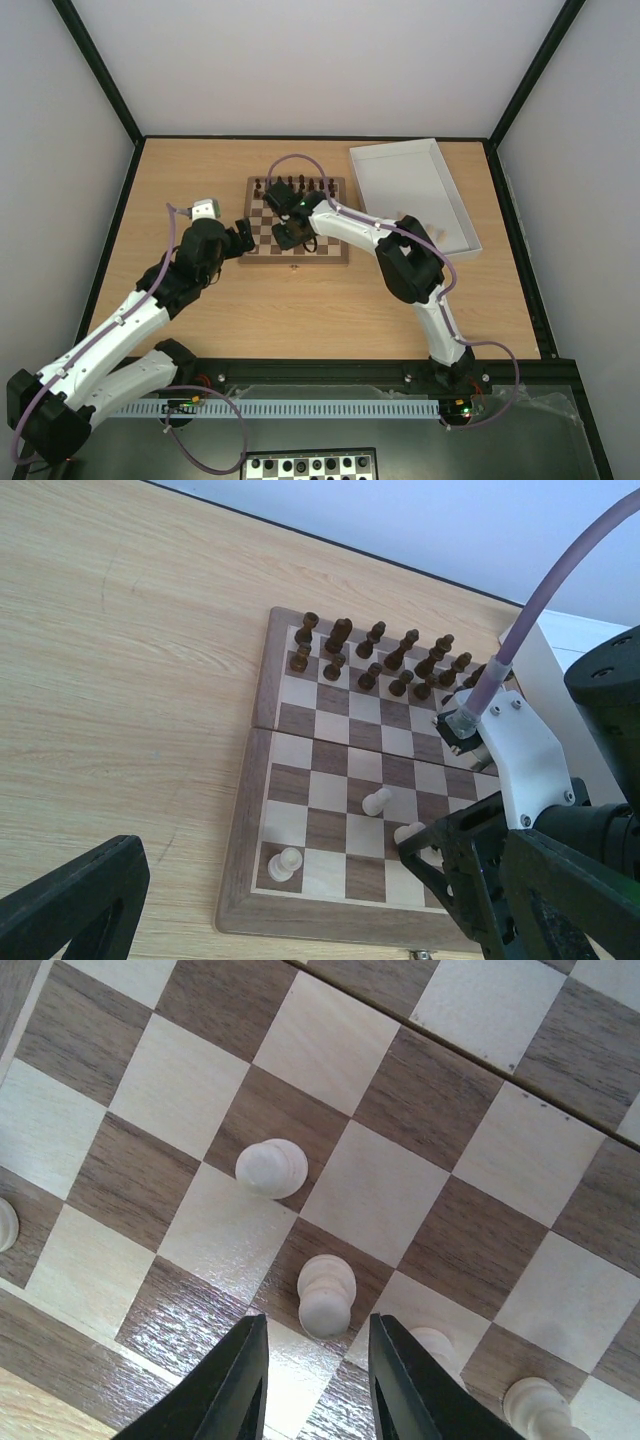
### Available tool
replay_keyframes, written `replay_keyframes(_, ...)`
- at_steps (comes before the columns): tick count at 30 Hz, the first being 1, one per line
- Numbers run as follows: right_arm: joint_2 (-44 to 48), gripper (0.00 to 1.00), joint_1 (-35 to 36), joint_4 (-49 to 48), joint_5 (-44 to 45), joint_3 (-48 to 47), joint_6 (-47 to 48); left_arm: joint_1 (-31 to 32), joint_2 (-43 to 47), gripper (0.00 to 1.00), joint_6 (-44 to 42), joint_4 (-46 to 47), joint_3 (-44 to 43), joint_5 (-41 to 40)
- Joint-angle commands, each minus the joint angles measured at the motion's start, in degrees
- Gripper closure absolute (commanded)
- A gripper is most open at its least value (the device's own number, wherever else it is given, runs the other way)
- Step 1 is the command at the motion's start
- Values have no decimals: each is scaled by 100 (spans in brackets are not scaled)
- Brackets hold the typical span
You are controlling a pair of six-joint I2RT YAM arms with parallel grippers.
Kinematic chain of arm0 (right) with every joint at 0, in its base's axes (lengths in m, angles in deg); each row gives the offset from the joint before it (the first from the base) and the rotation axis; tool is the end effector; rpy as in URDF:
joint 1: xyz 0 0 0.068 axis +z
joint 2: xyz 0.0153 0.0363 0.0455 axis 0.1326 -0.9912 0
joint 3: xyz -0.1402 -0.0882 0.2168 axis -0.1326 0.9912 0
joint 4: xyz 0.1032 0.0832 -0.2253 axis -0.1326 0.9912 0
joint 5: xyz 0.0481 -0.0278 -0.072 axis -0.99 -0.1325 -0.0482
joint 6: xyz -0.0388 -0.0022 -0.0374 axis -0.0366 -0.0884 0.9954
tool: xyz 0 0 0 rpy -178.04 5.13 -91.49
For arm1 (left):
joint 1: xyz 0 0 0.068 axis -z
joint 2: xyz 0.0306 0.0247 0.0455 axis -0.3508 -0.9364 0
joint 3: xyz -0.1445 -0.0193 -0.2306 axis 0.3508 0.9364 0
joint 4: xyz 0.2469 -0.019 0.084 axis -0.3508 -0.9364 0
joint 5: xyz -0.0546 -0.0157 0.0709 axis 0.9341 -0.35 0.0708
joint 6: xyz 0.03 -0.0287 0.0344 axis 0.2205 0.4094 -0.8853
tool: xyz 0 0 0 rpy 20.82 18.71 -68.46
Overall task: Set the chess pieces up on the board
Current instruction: Adjust the chess piece on the chessboard, then move the chess piece to the chessboard.
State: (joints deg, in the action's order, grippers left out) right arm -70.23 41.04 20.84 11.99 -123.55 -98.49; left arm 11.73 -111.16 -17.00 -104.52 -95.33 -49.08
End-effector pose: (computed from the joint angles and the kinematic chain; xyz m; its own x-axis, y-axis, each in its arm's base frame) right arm 0.3234 0.3608 0.1956 -0.7266 -0.3668 -0.5809 -0.4985 0.8633 0.0785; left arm 0.1754 -0.0951 0.2851 -0.4308 -0.3645 -0.8256 -0.0402 0.9217 -0.3859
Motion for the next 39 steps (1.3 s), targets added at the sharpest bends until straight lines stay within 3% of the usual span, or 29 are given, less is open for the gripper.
replay_keyframes(1,95,70,47,410,117,-173,-4,-55,94,0,9,-16,52,-33)
replay_keyframes(13,-364,69,44,688,191,-1251,125,-59,177,1,17,-46,31,-42)
replay_keyframes(18,-642,76,47,827,142,-1624,202,-63,194,0,30,-72,18,-61)
replay_keyframes(30,-937,74,44,905,109,-1803,233,-71,244,1,39,-59,35,-85)
replay_keyframes(39,-971,86,47,930,27,-1836,247,-68,246,1,40,-51,44,-94)
